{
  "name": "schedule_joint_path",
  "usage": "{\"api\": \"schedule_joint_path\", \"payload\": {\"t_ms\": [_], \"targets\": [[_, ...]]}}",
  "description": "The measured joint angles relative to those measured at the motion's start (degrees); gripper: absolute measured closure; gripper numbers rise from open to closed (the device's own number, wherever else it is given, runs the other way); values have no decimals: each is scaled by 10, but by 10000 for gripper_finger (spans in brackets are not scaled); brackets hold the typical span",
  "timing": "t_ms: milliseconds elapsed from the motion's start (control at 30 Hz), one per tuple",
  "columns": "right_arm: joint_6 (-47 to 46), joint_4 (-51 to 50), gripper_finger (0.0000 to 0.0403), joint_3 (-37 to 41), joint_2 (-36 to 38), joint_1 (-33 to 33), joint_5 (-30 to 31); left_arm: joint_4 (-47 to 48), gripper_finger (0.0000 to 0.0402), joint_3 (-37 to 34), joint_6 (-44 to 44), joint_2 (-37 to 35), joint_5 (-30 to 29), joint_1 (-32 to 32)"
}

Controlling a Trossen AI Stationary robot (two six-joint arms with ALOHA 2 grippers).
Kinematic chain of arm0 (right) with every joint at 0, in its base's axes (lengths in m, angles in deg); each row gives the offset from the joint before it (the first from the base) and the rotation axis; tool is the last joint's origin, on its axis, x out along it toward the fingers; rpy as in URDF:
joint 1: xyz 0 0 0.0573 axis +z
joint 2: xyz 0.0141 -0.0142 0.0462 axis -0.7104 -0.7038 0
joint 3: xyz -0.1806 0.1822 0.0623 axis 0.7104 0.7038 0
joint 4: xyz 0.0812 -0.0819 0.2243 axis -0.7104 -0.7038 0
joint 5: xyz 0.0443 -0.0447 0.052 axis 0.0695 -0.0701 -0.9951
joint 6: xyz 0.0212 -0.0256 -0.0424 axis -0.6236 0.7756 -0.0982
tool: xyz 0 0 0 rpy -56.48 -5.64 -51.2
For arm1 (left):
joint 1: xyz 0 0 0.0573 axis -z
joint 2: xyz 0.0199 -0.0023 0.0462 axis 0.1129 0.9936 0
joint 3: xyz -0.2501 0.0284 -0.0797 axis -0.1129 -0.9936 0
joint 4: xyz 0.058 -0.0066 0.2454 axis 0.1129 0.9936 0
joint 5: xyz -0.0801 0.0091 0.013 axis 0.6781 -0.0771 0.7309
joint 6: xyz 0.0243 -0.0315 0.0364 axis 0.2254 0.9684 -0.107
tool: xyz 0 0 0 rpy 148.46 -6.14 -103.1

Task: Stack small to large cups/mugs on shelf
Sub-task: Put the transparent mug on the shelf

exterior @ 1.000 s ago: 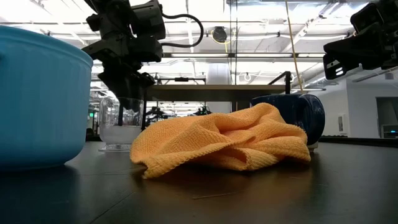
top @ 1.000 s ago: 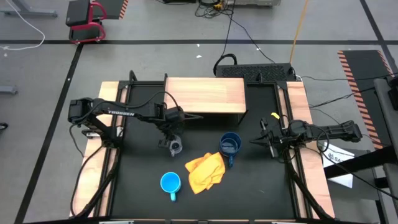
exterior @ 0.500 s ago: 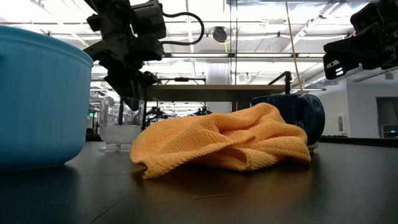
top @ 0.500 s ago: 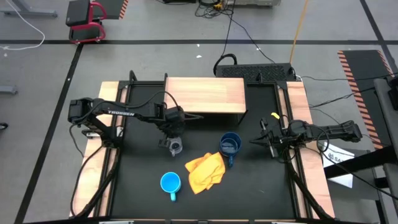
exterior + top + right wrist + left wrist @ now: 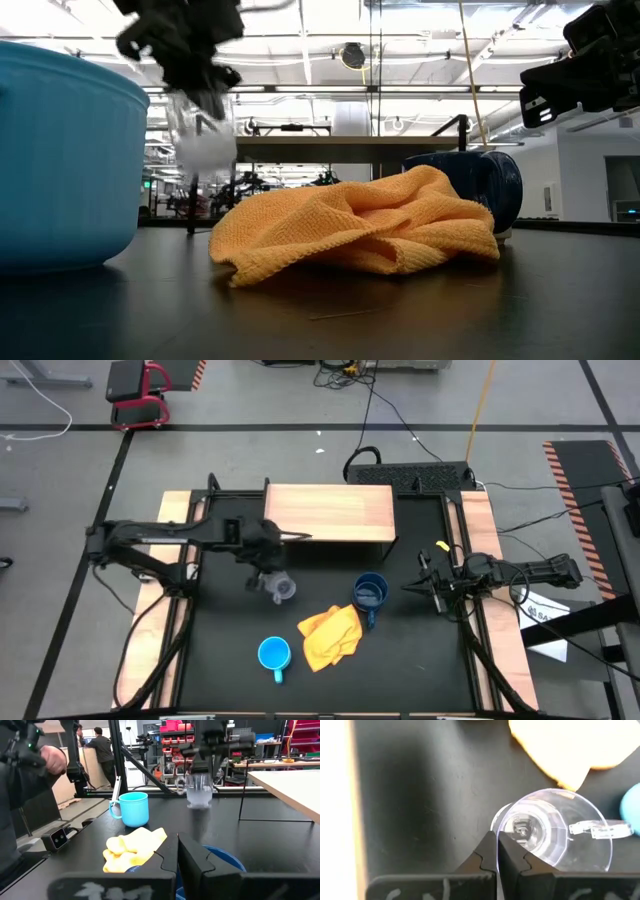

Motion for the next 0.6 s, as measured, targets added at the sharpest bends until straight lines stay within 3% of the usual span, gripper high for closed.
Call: {"api": "schedule_joint_path", "payload": {"t_ms": [400, 600], "targets": [[2, 0, 403, 0, -1, 0, -4, 31, 401, -2, 43, -153, 4, 0], [1, 0, 403, 0, -1, 0, -4, 36, 401, -53, 67, -231, -12, -14]]}}
